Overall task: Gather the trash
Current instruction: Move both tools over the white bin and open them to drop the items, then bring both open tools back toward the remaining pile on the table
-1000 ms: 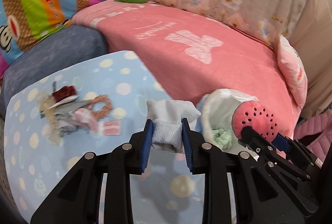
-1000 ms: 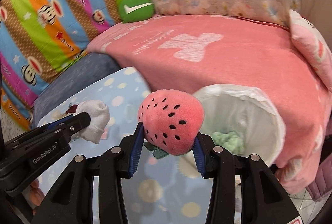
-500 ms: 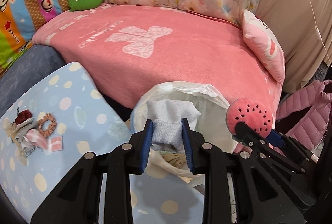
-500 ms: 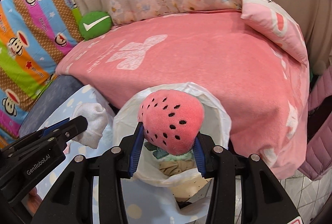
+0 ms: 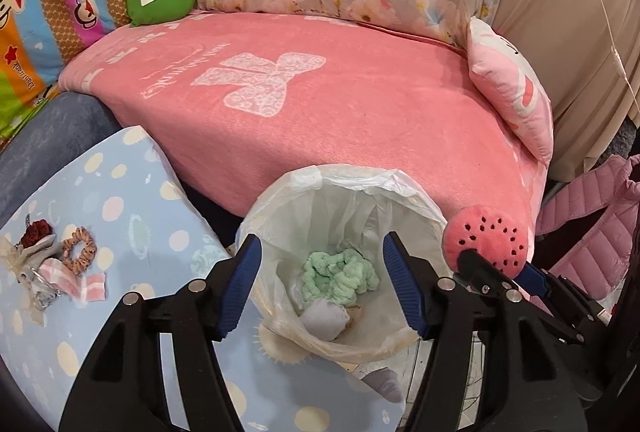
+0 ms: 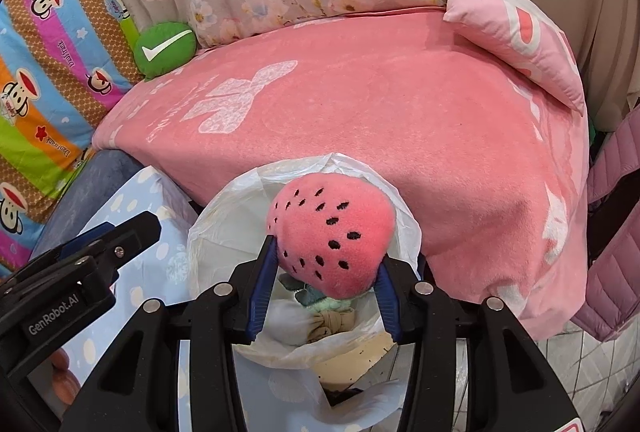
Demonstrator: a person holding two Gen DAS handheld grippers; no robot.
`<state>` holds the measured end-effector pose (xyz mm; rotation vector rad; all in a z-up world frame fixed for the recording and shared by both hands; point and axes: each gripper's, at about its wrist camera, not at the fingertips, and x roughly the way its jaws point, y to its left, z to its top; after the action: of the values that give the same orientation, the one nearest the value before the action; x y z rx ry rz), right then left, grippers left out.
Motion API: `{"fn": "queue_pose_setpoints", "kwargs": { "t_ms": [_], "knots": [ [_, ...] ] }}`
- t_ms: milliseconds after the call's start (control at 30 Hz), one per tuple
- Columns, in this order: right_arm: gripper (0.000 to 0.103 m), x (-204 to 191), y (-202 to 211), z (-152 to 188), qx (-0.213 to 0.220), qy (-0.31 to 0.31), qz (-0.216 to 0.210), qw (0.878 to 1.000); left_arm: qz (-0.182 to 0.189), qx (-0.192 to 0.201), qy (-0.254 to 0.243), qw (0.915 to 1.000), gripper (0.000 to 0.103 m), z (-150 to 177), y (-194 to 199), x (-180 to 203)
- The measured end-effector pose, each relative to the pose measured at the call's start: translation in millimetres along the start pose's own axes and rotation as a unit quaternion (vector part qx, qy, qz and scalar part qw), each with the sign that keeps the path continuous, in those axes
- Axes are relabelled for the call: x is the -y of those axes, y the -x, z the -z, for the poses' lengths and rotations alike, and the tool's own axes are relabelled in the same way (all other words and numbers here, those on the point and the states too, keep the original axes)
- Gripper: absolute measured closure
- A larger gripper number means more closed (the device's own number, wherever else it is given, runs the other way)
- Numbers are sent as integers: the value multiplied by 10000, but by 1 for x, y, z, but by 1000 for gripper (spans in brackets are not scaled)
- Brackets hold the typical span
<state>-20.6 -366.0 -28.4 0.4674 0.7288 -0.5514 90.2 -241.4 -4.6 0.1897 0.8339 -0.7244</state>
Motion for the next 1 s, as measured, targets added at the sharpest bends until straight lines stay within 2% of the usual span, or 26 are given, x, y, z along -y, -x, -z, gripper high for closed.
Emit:
{"fn": "queue_pose_setpoints", "kwargs": {
  "t_ms": [200,300,633,1000],
  "knots": [
    [53,-12,-8,0,-10,132,-24,9999,-172,-19,191,9997,42,3,0,-19],
    [44,-18,-10,-1,9,166,-20,9999,-242,-22,289,9993,42,7,2,-30],
    [44,-41,-8,3,-7,380,-106,9992,-531,31,512,9973,40,20,13,-61],
    [40,-87,0,13,-5,772,-270,9967,-710,72,930,9931,34,34,33,-104]
  ]
}}
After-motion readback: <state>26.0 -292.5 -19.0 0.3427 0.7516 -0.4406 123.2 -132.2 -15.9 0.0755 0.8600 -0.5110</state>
